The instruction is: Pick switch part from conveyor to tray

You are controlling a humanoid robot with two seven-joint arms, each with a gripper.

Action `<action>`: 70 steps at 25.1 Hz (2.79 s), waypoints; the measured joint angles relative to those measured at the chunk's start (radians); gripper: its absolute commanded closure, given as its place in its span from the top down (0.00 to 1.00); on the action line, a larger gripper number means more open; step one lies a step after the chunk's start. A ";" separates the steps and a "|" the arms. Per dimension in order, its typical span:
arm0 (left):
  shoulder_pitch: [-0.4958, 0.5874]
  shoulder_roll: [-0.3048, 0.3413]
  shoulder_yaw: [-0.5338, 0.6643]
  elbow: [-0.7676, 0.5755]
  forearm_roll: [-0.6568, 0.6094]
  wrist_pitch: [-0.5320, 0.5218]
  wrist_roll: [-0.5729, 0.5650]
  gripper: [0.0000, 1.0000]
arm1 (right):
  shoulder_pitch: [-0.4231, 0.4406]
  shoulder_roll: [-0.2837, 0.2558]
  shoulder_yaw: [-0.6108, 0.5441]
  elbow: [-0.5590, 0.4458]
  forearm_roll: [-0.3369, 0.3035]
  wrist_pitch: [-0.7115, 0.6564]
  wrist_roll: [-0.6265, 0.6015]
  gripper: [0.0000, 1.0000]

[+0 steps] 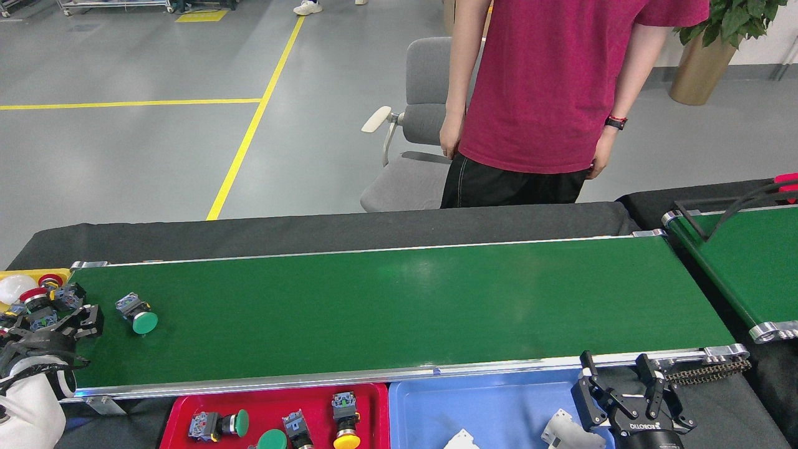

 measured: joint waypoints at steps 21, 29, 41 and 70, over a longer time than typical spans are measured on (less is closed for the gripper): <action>0.695 0.076 -0.054 -1.089 0.173 -0.614 0.006 0.10 | 0.004 0.000 0.001 0.000 0.001 0.001 0.000 0.95; 1.072 -0.028 -0.171 -1.495 0.191 -0.681 -0.171 0.94 | 0.005 0.000 0.001 0.000 0.001 0.005 0.000 0.94; 1.066 -0.059 0.071 -1.496 0.257 -0.521 -0.205 1.00 | 0.004 0.000 0.002 0.000 0.001 0.007 0.000 0.95; 1.062 -0.122 0.169 -1.365 0.265 -0.134 -0.093 1.00 | 0.004 0.001 0.002 0.000 0.002 0.001 0.001 0.97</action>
